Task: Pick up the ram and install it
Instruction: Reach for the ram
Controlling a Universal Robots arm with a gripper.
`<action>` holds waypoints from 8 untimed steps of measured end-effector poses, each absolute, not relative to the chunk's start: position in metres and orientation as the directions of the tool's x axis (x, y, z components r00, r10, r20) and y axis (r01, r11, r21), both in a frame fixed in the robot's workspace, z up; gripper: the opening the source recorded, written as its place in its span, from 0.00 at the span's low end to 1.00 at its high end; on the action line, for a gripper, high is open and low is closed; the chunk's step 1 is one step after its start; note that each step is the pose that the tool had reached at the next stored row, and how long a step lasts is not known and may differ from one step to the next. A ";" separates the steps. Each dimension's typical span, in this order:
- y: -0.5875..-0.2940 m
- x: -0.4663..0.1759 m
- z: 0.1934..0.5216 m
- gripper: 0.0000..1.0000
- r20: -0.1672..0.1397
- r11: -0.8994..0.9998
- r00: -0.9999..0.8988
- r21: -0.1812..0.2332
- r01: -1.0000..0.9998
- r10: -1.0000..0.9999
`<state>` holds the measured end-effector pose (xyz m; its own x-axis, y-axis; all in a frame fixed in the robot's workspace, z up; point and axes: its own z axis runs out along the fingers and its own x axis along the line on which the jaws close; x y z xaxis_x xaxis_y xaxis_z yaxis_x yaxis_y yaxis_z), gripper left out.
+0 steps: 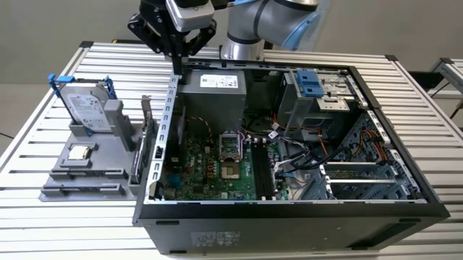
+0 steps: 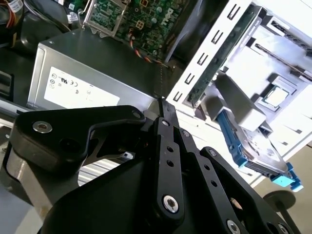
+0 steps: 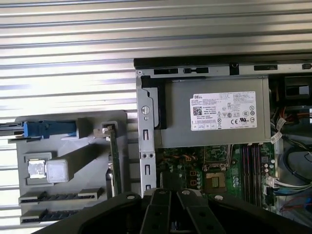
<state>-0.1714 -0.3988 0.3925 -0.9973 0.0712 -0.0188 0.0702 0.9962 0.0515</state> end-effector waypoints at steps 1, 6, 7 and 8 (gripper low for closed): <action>-0.399 -0.173 0.393 0.00 -0.019 0.996 -0.997 0.052 0.070 0.071; -0.399 -0.179 0.393 0.00 -0.019 0.996 -0.997 0.053 0.070 0.071; -0.399 -0.180 0.392 0.00 -0.019 0.996 -0.997 0.053 0.070 0.071; -0.399 -0.182 0.393 0.00 -0.019 0.996 -0.997 0.054 0.070 0.071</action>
